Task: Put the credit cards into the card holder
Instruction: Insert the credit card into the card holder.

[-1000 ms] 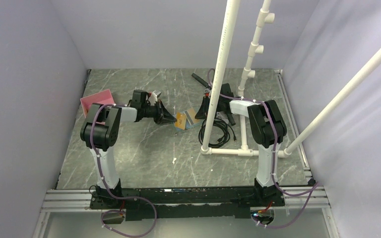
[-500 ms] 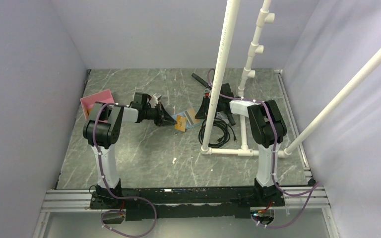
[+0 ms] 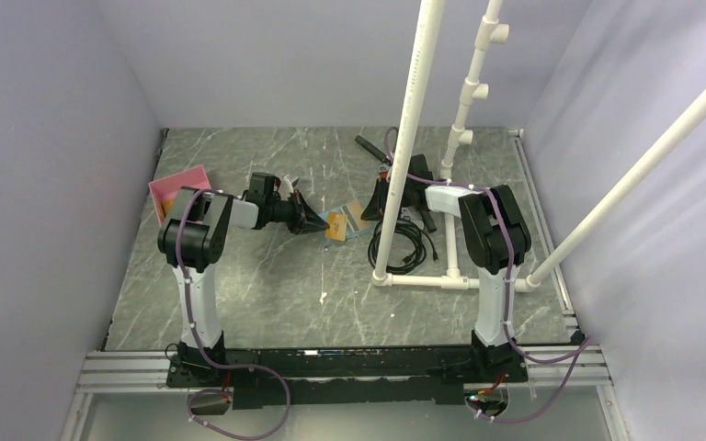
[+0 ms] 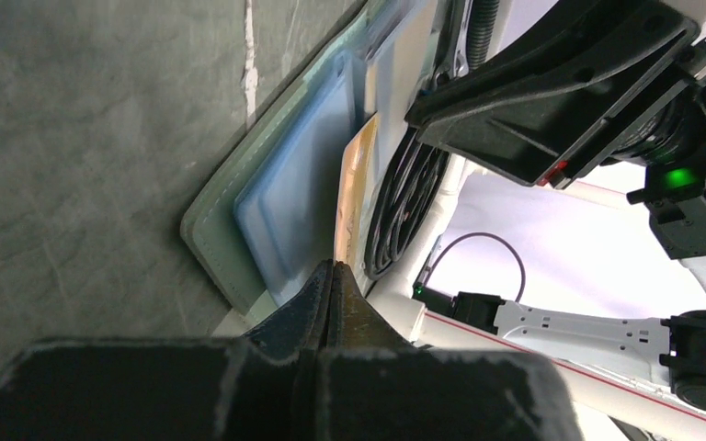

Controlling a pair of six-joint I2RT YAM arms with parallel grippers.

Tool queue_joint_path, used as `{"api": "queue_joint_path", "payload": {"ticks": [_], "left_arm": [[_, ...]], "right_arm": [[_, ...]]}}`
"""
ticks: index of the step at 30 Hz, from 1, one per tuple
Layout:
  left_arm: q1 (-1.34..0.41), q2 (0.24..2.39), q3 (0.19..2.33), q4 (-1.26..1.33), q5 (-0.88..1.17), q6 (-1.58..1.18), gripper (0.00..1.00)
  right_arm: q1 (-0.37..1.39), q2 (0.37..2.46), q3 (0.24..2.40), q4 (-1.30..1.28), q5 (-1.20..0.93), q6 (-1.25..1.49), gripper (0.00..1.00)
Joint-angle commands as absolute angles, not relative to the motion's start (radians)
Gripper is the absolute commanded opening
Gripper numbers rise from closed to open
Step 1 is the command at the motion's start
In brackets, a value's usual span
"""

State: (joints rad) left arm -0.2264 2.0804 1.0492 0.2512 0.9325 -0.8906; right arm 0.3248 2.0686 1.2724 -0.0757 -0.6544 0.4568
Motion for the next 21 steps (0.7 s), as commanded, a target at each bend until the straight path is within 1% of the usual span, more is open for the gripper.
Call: {"api": "queue_joint_path", "payload": {"ticks": [1,7,11,16,21], "left_arm": [[-0.238,2.088,1.04,0.359,0.878,-0.95,0.0],[-0.261,2.091,1.03,0.408,0.778,-1.006,0.0],[-0.286,2.099,0.997,0.514,0.706,-1.084,0.0],[-0.329,2.083,0.974,0.519,0.603,-1.091,0.0],[-0.351,2.04,0.899,0.565,0.471,-1.128,0.0]], "right_arm": [[0.325,2.095,1.282,-0.046,-0.619,0.457,0.19],[0.325,2.094,1.277,-0.041,-0.62,0.463,0.19],[0.325,2.09,1.27,-0.035,-0.621,0.47,0.18],[0.327,2.083,1.259,-0.027,-0.624,0.477,0.18],[0.331,2.078,1.246,-0.018,-0.623,0.487,0.18]]}}
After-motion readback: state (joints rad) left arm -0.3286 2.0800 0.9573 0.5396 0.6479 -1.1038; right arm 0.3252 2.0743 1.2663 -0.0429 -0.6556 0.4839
